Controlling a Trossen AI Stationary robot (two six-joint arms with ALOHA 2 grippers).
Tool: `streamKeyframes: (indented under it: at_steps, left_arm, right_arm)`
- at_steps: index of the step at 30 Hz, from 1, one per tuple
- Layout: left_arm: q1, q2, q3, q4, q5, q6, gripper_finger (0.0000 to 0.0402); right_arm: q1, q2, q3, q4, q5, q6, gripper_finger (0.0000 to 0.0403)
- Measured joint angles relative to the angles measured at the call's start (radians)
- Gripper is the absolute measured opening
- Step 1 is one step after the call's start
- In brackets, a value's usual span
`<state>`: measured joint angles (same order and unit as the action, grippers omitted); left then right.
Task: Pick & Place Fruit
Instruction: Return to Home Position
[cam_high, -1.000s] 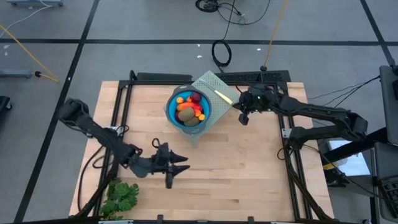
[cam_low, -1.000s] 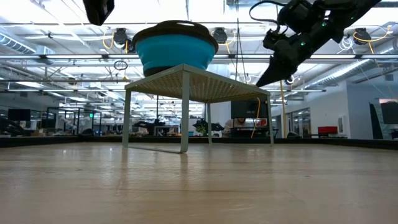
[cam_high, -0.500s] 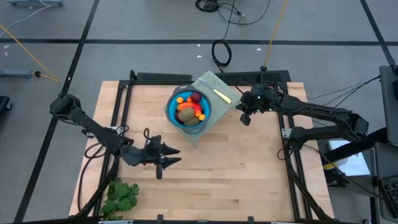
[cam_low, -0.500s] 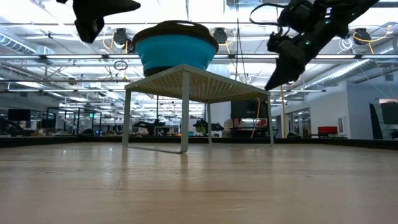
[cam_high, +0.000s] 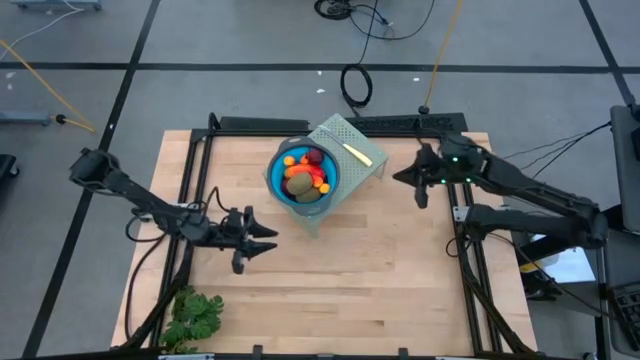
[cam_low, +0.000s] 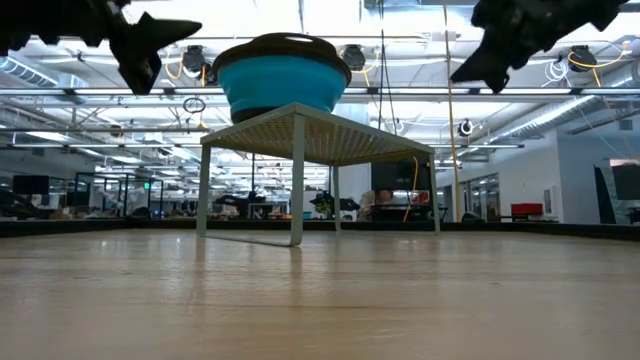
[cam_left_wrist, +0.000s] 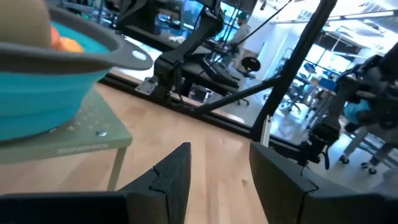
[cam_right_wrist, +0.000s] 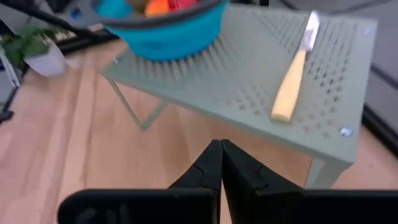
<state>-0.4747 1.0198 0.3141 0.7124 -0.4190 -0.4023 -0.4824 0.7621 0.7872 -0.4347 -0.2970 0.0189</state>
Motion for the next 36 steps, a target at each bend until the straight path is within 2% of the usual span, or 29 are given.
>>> streamKeyframes:
  at_steps: [5, 10, 15, 21, 27, 36]
  left_arm:
    - [0.077, -0.044, -0.044, -0.014, 0.111, -0.022, 0.0161]
    - [0.18, -0.069, -0.045, -0.081, 0.222, -0.025, 0.0161]
    - [0.273, -0.127, -0.045, -0.131, 0.284, 0.033, 0.0161]
    - [0.323, -0.283, -0.045, -0.297, 0.315, 0.077, 0.0161]
    - [0.323, -0.427, -0.045, -0.452, 0.294, 0.102, 0.0161]
    - [0.322, -0.457, -0.045, -0.5, 0.278, 0.133, 0.0161]
  right_arm:
    - [0.0, -0.09, 0.0, 0.002, -0.047, -0.005, 0.0]
    - [0.0, -0.151, 0.0, 0.003, -0.049, -0.014, 0.0]
    - [0.0, -0.194, 0.0, 0.0, -0.047, -0.052, 0.0]
    - [0.0, -0.223, 0.0, -0.065, -0.044, -0.053, 0.0]
    - [0.0, -0.229, -0.018, -0.077, -0.045, -0.053, 0.0]
    - [0.0, -0.286, -0.16, 0.042, -0.048, -0.012, 0.0]
